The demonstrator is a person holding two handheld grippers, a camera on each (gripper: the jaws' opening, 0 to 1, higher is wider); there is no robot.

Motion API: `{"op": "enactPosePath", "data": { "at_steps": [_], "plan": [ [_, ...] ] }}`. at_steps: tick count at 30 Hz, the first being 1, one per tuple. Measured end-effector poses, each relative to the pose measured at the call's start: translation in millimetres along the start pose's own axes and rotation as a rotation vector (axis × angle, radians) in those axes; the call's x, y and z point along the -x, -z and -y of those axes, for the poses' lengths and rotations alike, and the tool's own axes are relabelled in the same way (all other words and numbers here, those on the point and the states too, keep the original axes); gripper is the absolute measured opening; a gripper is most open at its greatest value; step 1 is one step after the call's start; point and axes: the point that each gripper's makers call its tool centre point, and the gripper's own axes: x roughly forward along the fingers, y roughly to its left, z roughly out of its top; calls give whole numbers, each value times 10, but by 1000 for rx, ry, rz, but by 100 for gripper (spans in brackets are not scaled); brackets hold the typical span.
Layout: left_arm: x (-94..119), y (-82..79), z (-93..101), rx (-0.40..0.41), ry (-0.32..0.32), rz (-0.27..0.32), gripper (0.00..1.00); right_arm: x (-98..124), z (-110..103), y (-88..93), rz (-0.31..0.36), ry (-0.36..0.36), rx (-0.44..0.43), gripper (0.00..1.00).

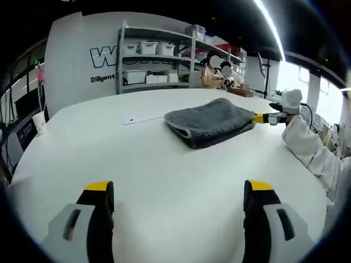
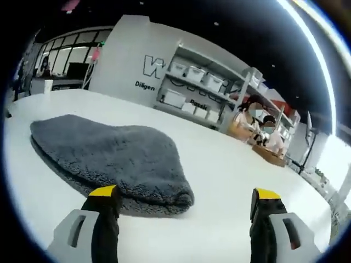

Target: Open the folded towel by lifting each exposed corner and separating the folded layers until the towel lies flat within the target outline without major curled edges

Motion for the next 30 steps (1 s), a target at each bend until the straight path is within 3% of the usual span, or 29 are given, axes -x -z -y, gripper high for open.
{"op": "enactPosePath", "data": {
  "at_steps": [9,16,19,20,21,24,30],
  "plan": [
    [7,-19,18,-8,10,1,97,93,-291,-118,20,-81,32,100],
    [0,-6,36,-20,13,-11,97,201,-725,-215,57,-186,58,100],
    [-4,-5,33,-19,12,-12,97,240,-951,-402,161,-233,76,100],
    [-5,-6,35,-16,12,-11,97,322,-1132,-648,308,-302,16,100],
    [-6,-9,36,-16,11,-10,97,372,-1227,-704,337,-340,6,100],
    [-13,-12,41,-11,10,-4,97,427,-1442,-631,284,-360,116,100],
    [-31,-13,29,-6,6,-4,97,511,-1920,-640,339,-454,179,99]
  ]
}}
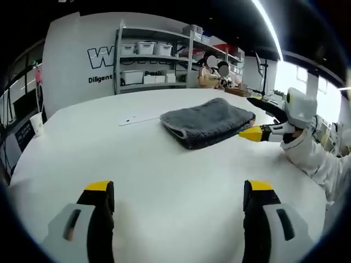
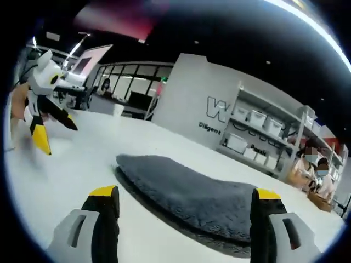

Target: Open the folded towel by lifting each exposed corner and separating the folded layers until the towel lies flat within the target outline without major curled edges

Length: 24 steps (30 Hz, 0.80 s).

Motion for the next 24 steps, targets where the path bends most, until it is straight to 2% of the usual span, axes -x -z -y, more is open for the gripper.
{"op": "enactPosePath", "data": {
  "at_steps": [5,8,11,16,19,21,22,24],
  "plan": [
    [-7,13,14,-6,0,-7,97,-116,-354,-161,91,-57,79,99],
    [-5,11,5,-4,0,-6,97,-188,-570,-210,120,-97,129,94],
    [1,8,-2,-5,-3,-6,97,-235,-732,-164,82,-126,167,89],
    [-4,12,-1,-11,-3,-10,97,-279,-827,-199,85,-151,153,81],
    [-8,23,3,-10,0,-15,97,-329,-809,-239,95,-141,153,66],
    [-4,19,-2,-10,-2,-14,97,-380,-828,-230,86,-148,152,60],
    [-1,14,-8,-8,-4,-11,97,-421,-856,-161,44,-161,163,57],
    [1,13,-4,-7,-3,-10,97,-474,-867,-178,48,-165,156,53]
  ]
}}
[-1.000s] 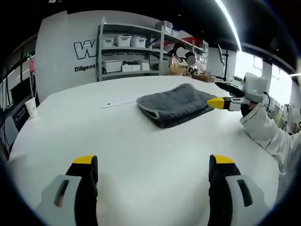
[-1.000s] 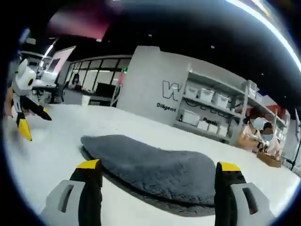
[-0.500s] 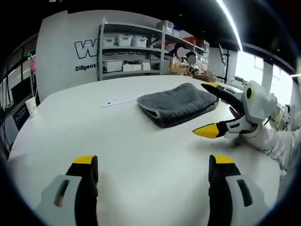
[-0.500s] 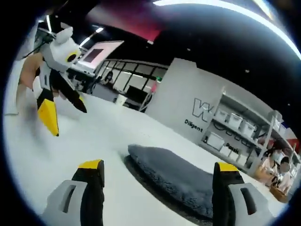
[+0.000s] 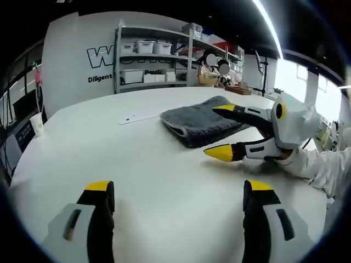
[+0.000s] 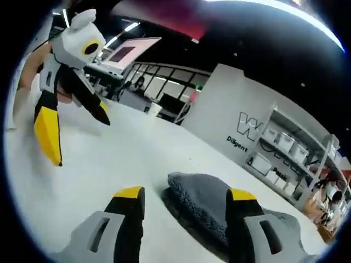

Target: Open the folded towel by lifting each exposed corner and separating the folded layers until the towel lies flat within the target outline without major curled edges

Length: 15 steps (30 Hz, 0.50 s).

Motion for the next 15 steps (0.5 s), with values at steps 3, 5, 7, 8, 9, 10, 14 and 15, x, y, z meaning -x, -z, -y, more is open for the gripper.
{"op": "enactPosePath", "data": {
  "at_steps": [3,5,7,8,9,10,14,15],
  "plan": [
    [-9,8,9,-3,1,-4,97,-62,7,-55,19,9,19,42],
    [-18,16,19,-5,2,-8,97,-130,-36,-45,0,-4,72,34],
    [-22,21,29,-8,5,-10,97,-167,-63,-51,-2,-14,79,27],
    [-21,22,29,-7,5,-10,97,-179,-63,-60,0,-12,85,25],
    [-21,22,27,-7,4,-10,97,-189,-54,-73,5,-6,98,23],
    [-19,22,21,-5,3,-10,97,-201,-57,-73,3,-7,105,20],
    [-17,26,14,-2,0,-10,96,-263,-126,1,-38,-48,162,9],
    [-20,28,16,-3,0,-11,96,-277,-132,12,-46,-49,165,8]
  ]
}}
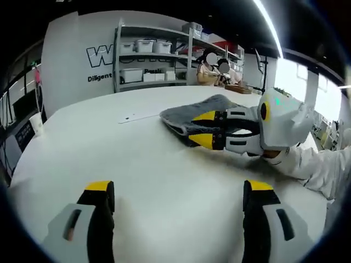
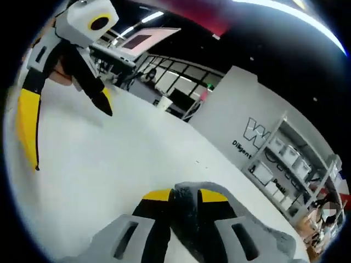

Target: Open the folded towel by lifting each exposed corner and separating the folded layers until the towel lies flat within the target outline without major curled edges

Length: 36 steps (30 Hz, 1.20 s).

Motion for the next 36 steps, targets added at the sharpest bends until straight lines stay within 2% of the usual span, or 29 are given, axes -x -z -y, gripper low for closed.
{"op": "enactPosePath", "data": {
  "at_steps": [4,9,12,16,19,21,27,36],
  "plan": [
    [-3,12,11,-2,1,-3,96,-9,8,-26,16,-2,-16,0],
    [-1,29,-3,1,1,-8,96,-1,31,-39,35,-1,-34,0],
    [-2,29,9,3,5,-6,96,4,48,-28,41,-6,-90,0],
    [-8,35,21,-1,7,-9,96,14,54,-35,47,1,-88,0],
    [-8,38,14,2,5,-10,95,59,166,-54,60,61,-72,0],
    [-11,42,11,2,5,-12,95,74,206,-37,63,70,-105,0],
    [-14,49,16,1,5,-14,95,111,301,14,56,103,-131,0],
    [-9,38,8,0,7,-10,95,260,645,213,37,217,-218,0]
  ]
}}
